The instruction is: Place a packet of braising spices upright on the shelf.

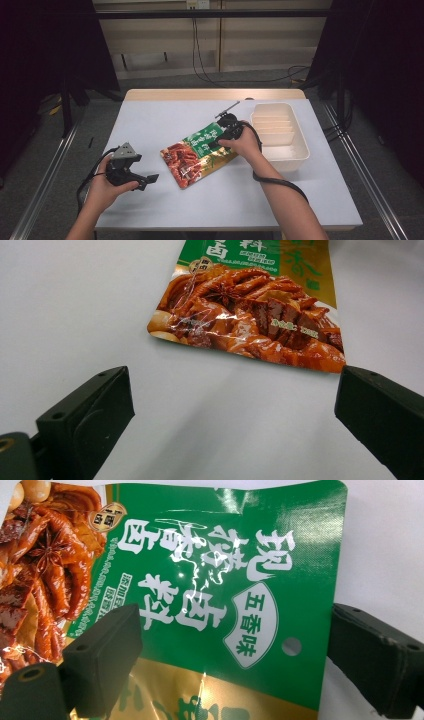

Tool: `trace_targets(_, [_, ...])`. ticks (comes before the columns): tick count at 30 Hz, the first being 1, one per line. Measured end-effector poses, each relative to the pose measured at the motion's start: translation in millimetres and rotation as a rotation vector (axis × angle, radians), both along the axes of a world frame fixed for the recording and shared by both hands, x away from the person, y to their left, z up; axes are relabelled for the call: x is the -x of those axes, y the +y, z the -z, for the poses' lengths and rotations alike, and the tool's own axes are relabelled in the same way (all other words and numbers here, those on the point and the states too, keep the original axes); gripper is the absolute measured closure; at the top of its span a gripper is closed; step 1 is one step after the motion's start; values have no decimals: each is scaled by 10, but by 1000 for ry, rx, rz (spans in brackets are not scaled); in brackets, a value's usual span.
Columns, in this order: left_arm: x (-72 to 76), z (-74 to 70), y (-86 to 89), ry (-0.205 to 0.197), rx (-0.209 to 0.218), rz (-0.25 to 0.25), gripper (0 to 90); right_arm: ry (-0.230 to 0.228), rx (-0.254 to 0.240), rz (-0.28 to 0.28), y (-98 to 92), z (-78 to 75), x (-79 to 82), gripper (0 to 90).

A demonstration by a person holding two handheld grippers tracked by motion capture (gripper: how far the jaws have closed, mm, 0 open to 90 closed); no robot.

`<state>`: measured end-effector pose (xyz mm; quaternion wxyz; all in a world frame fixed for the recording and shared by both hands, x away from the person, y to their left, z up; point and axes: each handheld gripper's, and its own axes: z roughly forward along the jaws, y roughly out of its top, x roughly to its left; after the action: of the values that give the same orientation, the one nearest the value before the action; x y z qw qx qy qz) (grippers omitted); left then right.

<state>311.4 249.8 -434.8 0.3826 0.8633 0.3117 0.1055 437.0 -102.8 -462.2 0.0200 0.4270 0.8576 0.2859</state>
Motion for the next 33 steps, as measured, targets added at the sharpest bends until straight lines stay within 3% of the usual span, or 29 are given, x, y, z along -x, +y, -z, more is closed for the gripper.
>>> trace_targets(8, [9, 8, -27, -2, 0, 11, 21, -5, -8, -11, -16, -80, 29, 145])
trace_targets(9, [13, -4, -27, -5, -18, 10, 21, -7, -21, -9, -13, -101, 35, 160])
trace_targets(15, [9, -12, -33, -12, -6, 16, 22, -14, -31, -17, -15, -175, 61, 239])
trace_targets(16, [13, -21, -33, -7, -22, 13, 21, -15, -27, -25, -12, -188, 68, 279])
trace_targets(21, [17, -16, -41, -10, -29, 16, 22, -8, -23, -45, 25, -178, 86, 326])
trace_targets(23, [22, -9, -53, -6, -14, 5, 22, -22, 0, -61, 44, -171, 92, 349])
trace_targets(25, [17, -16, -43, -7, -34, 16, 22, -20, -13, -60, 66, -160, 93, 364])
trace_targets(28, [14, -16, -42, -11, -35, 16, 22, -14, -21, -60, 92, -145, 80, 395])
trace_targets(29, [11, -14, -41, -9, -34, 20, 21, 12, -49, -50, 108, -142, 64, 426])
trace_targets(30, [14, 0, -52, -8, -10, 11, 21, 31, -50, -39, 116, -141, 55, 431])
trace_targets(33, [9, -4, -44, -10, -22, 22, 22, 43, -42, -28, 130, -129, 38, 434])
